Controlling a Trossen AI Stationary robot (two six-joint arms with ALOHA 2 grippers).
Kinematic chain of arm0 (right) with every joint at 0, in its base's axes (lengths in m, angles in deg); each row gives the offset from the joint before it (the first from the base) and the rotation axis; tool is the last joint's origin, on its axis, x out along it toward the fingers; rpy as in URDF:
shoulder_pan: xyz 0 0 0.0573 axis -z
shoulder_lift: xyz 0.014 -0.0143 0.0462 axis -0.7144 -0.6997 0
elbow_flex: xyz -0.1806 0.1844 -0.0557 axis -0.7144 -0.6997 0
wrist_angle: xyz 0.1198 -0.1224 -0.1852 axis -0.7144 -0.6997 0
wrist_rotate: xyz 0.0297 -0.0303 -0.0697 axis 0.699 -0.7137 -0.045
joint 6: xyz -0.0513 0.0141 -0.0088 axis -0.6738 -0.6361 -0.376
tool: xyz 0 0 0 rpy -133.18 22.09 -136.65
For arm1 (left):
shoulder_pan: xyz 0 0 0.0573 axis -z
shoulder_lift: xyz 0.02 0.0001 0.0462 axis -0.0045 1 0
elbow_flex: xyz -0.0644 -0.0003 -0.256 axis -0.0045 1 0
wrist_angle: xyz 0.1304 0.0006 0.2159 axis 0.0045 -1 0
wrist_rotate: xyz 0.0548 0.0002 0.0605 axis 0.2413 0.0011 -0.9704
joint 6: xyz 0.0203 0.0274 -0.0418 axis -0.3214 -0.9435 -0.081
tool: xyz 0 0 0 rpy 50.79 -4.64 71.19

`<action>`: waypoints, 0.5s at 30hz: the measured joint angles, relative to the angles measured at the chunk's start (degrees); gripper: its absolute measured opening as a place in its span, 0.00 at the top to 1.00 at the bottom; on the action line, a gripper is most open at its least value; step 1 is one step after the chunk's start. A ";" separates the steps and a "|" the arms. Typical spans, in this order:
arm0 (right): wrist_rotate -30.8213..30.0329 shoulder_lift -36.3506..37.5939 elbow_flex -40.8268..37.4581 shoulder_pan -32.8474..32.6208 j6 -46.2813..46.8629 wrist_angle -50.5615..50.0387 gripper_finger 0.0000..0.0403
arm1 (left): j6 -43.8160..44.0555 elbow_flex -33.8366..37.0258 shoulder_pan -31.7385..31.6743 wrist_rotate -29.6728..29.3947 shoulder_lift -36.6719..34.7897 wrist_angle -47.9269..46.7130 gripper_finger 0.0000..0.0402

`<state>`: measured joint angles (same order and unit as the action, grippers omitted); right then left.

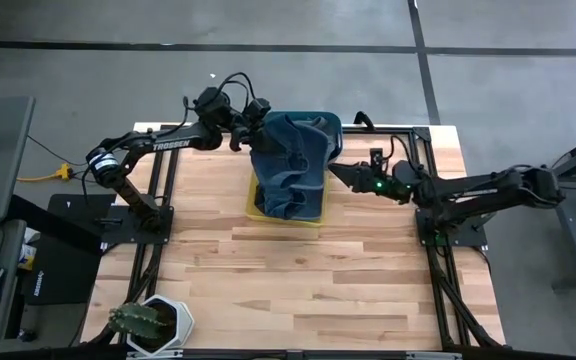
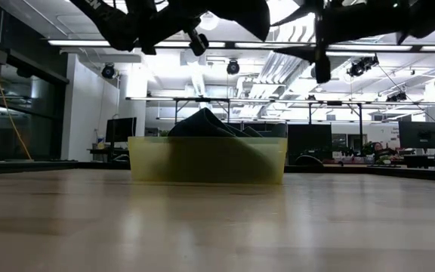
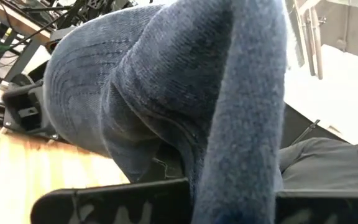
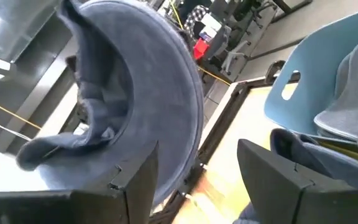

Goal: Pick & Place hat
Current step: Put the blue cap into the yellow bin

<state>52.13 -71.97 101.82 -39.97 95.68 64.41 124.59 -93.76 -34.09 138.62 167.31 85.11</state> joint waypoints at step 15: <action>7.45 -9.62 0.00 4.64 1.16 15.19 0.48 | -0.10 0.00 0.35 -0.62 0.00 -0.02 1.00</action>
<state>59.58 -81.59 101.82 -35.33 96.84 79.61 124.49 -93.76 -33.74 137.99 167.31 85.09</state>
